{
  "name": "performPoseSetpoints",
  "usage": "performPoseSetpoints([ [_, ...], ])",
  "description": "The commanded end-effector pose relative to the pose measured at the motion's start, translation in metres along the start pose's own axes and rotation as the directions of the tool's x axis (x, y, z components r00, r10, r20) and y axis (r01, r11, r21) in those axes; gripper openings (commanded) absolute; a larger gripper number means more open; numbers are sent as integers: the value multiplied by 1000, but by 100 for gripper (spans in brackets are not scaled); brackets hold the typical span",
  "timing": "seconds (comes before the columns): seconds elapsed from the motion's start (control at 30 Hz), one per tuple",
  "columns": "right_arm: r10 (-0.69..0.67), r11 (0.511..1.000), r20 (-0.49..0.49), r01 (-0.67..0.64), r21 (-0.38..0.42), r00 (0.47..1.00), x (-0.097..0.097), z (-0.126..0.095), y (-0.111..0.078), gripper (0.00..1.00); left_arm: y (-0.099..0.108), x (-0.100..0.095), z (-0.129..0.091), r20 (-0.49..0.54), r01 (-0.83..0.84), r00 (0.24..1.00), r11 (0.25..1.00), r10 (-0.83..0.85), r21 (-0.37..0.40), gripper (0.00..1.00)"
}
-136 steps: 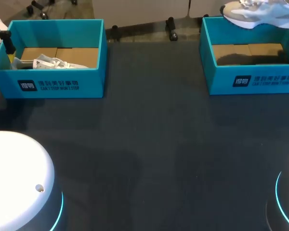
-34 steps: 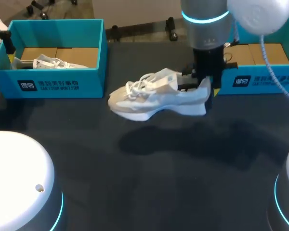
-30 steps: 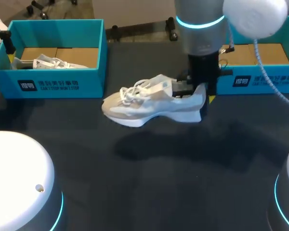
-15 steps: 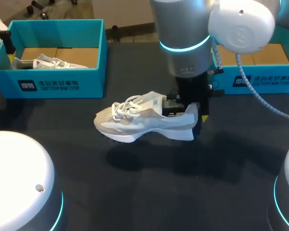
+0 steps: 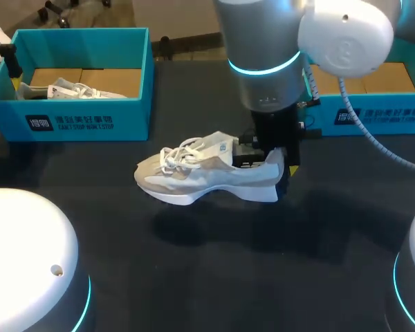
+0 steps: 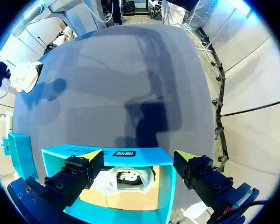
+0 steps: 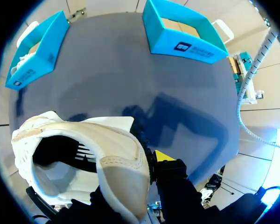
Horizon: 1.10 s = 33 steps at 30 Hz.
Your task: Take the shoe out of the shoebox, open the shoe tongue, remove and reinsert the insole, then place the shoe into the shoebox
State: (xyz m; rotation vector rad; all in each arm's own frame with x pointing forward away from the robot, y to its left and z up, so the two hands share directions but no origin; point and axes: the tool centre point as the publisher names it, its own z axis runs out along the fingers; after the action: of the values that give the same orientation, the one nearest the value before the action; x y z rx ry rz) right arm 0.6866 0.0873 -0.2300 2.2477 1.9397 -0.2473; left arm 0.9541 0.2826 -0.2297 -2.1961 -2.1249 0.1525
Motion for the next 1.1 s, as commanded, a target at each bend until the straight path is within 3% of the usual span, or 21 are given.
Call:
performPoseSetpoints([
  [0.03, -2, 1000, -6, 2, -10, 1000, -2, 3, 2, 0, -1, 0, 0, -1, -1, 1000, 1000, 1, -3, 100],
  [0.33, -39, 993, -78, 30, -114, 996, -13, 36, 14, 0, -1, 0, 0, -1, -1, 1000, 1000, 1, -3, 100],
  [0.7, -120, 987, -143, 102, -127, 982, -5, 78, 21, 0, -1, 0, 0, -1, -1, 1000, 1000, 1, -3, 100],
  [0.9, -147, 985, -141, 133, -107, 979, 6, 105, 23, 0, -1, 0, 0, -1, -1, 1000, 1000, 1, -3, 100],
  [1.1, -170, 982, -103, 159, -103, 980, 12, 118, 24, 0, -1, 0, 0, -1, -1, 1000, 1000, 1, -3, 100],
])
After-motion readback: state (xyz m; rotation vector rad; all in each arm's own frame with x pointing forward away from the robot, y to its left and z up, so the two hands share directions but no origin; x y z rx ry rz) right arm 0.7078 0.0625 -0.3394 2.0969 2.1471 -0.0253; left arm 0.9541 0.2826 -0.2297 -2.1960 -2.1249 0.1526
